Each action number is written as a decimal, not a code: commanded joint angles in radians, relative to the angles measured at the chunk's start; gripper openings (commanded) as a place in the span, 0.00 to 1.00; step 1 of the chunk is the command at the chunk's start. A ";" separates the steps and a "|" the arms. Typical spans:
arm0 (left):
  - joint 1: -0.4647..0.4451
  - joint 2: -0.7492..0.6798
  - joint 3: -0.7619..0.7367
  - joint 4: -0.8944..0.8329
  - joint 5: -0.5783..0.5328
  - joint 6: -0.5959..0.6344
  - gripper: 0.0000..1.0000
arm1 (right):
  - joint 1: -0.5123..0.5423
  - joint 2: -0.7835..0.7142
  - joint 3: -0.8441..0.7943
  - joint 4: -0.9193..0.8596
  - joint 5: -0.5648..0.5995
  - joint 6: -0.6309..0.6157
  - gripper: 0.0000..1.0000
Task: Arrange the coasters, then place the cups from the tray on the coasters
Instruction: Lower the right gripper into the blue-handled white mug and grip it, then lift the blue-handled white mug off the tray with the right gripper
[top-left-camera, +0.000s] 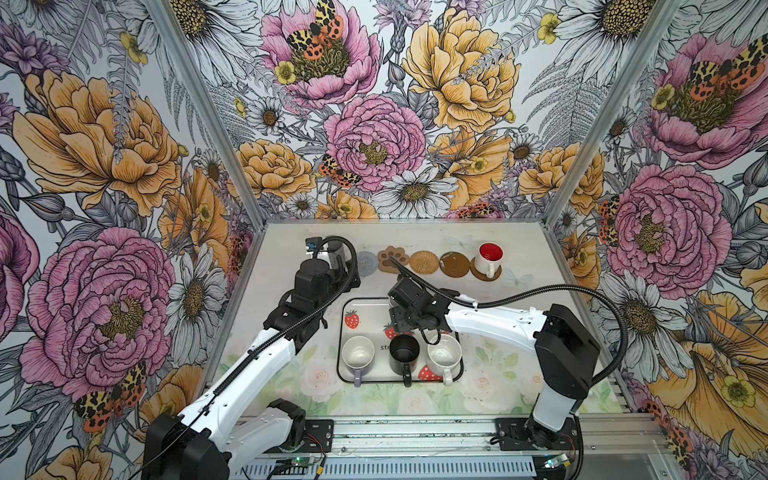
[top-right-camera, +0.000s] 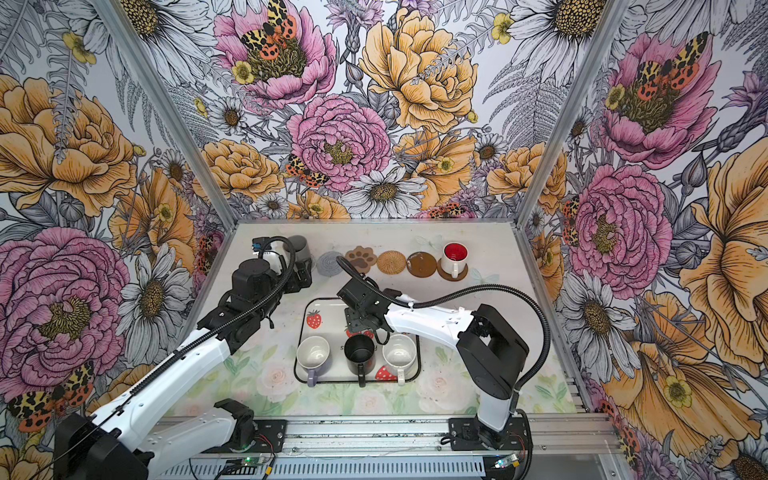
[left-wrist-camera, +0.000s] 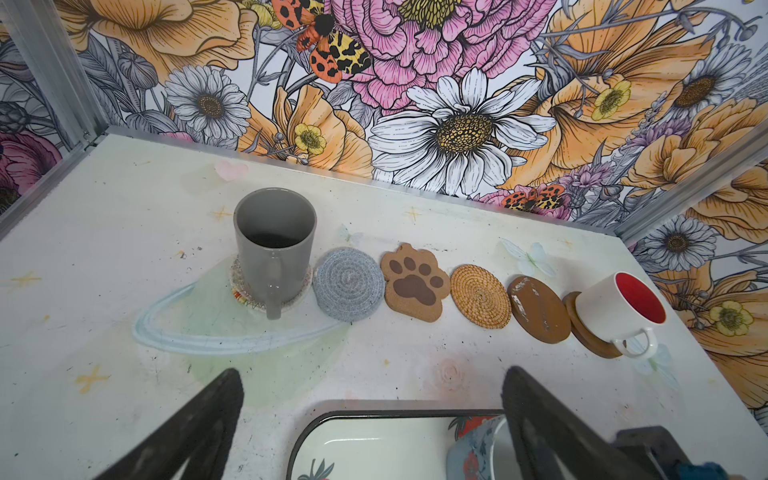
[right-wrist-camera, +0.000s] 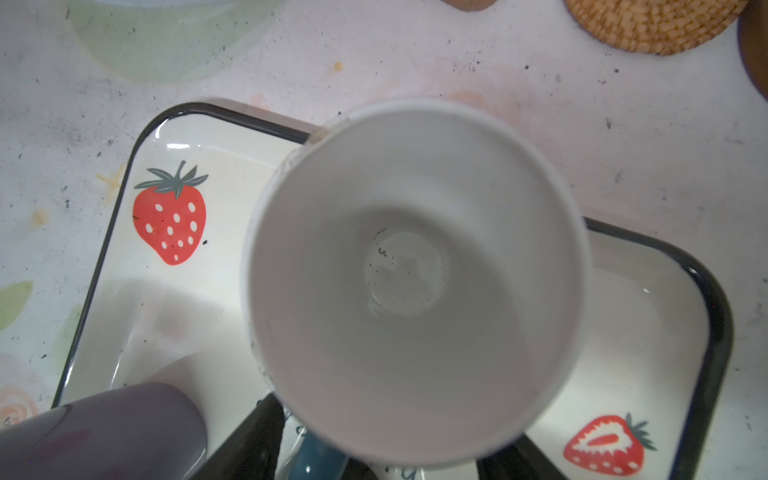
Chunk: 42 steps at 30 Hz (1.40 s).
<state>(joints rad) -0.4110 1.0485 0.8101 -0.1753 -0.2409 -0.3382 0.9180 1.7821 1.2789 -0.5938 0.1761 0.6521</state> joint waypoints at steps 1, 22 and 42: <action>0.012 -0.013 -0.012 0.017 0.021 0.002 0.98 | 0.001 0.026 0.034 0.002 0.008 0.013 0.71; 0.029 -0.008 -0.017 0.022 0.025 -0.005 0.99 | -0.033 0.042 0.034 0.002 0.039 -0.007 0.51; 0.037 0.013 -0.014 0.030 0.025 -0.001 0.99 | -0.045 0.056 0.047 0.002 0.031 -0.031 0.29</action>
<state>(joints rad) -0.3828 1.0573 0.8040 -0.1741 -0.2340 -0.3408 0.8822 1.8202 1.2938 -0.5991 0.1902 0.6338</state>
